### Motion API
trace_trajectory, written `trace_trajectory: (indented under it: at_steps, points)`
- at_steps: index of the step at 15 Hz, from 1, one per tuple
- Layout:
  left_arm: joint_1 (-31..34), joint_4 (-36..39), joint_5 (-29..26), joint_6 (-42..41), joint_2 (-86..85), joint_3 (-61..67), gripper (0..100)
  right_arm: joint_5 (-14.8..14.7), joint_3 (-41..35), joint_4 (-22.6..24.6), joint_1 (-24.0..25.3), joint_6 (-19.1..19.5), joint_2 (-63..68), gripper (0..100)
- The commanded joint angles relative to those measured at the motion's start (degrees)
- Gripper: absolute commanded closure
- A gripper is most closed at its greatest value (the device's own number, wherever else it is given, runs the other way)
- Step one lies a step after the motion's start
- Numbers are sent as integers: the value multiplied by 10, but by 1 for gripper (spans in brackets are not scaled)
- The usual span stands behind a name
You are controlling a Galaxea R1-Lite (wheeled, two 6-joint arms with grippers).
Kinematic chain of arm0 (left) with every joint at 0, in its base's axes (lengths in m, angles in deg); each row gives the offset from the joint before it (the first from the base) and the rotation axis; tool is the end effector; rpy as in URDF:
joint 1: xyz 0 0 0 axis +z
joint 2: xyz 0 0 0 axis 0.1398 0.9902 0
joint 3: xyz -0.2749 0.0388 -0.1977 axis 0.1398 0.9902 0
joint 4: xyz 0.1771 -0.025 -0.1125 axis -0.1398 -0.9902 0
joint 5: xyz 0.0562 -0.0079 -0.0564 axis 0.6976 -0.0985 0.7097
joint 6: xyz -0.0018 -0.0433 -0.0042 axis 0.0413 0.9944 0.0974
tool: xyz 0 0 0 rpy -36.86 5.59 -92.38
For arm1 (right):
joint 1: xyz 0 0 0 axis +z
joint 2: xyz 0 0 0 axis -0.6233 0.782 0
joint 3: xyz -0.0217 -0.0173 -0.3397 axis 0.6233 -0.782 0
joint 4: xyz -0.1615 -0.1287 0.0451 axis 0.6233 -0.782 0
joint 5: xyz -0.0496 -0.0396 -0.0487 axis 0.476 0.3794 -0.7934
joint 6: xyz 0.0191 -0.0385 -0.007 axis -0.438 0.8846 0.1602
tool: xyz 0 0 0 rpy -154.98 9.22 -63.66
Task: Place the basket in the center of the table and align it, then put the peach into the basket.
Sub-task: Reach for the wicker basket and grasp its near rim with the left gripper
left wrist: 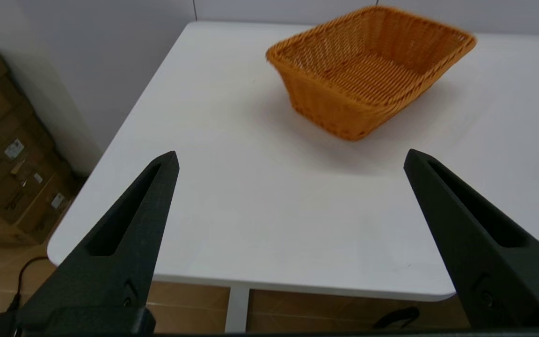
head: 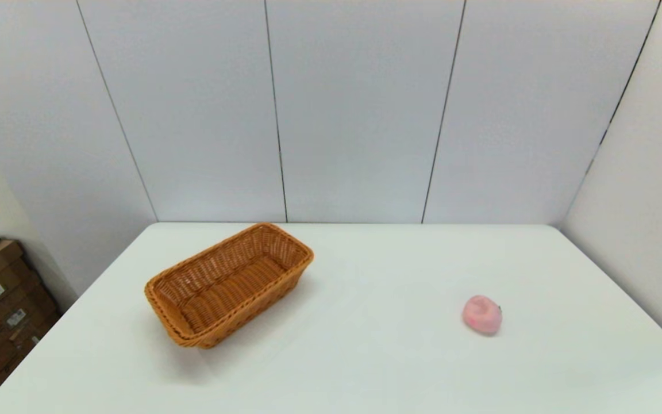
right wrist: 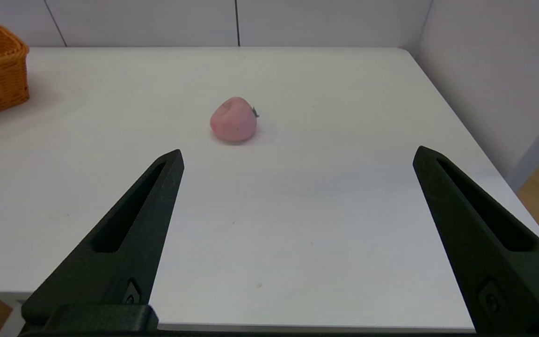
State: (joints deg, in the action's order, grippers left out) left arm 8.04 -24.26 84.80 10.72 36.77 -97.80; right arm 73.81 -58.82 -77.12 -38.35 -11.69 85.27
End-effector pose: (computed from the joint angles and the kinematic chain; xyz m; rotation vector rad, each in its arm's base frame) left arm -0.0334 0.0021 0.0926 -0.0501 0.1386 0.0516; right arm -0.0238 -0.0008 0.0763 0.0029 0.0648 -0.0127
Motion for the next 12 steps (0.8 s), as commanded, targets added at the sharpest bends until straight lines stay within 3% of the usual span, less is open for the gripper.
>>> trace_trajectory:
  at_steps: [1, 7, 12]
  points:
    - [3, 4, -18, 27, 192, -153, 0, 1, 1, -3, 1, 3, 0, 0]
    - [-11, 52, -8, 172, 586, -323, 0, 2, 1, -4, 1, 3, 0, 0]
    - [-111, 104, 140, 325, 847, -396, 0, 2, 1, -4, 1, 3, 0, 0]
